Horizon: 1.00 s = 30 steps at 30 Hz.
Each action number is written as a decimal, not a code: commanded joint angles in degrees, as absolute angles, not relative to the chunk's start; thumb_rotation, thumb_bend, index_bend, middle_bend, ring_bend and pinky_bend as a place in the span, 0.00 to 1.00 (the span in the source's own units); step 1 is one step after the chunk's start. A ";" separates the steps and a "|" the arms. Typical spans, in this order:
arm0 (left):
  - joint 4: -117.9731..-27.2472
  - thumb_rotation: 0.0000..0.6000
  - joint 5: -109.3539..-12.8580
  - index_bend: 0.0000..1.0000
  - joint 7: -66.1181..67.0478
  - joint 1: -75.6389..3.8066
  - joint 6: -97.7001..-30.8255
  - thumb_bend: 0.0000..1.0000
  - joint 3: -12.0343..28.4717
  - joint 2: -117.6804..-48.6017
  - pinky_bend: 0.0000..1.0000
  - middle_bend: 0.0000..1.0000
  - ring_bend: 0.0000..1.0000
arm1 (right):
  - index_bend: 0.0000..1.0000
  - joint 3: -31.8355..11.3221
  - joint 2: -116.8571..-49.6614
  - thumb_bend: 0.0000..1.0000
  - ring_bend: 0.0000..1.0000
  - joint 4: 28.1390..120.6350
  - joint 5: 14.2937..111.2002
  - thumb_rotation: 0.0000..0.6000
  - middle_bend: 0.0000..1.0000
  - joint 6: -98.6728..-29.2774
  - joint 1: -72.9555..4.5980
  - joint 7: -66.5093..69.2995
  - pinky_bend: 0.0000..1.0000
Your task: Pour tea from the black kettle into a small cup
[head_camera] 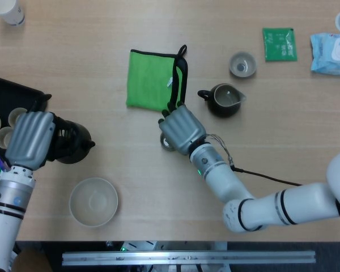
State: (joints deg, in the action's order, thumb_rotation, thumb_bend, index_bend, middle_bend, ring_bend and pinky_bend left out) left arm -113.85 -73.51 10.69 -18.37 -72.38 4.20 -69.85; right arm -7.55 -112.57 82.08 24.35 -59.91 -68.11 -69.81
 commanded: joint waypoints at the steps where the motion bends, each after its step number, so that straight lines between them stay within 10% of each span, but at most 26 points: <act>1: -113.77 1.00 -73.44 1.00 10.64 -18.39 -72.28 0.38 4.16 -69.96 0.14 1.00 0.95 | 0.33 -7.31 -112.34 0.23 0.15 82.42 24.28 1.00 0.26 -60.04 -68.12 -70.00 0.26; 15: -113.48 1.00 -73.32 1.00 10.76 -18.64 -71.84 0.38 4.14 -70.31 0.14 1.00 0.95 | 0.10 -7.25 -107.84 0.21 0.10 87.90 23.62 1.00 0.19 -59.12 -67.89 -68.84 0.20; 30: -111.58 1.00 -71.29 1.00 9.80 -19.53 -70.46 0.38 4.93 -72.66 0.14 1.00 0.95 | 0.10 -1.94 -84.20 0.20 0.10 105.55 38.75 1.00 0.19 -62.66 -59.08 -55.38 0.20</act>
State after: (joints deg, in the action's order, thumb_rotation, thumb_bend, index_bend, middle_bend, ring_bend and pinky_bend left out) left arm -111.70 -71.44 9.80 -19.43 -70.58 4.84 -72.52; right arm -3.57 -87.85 102.92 35.63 -61.59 -61.45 -58.38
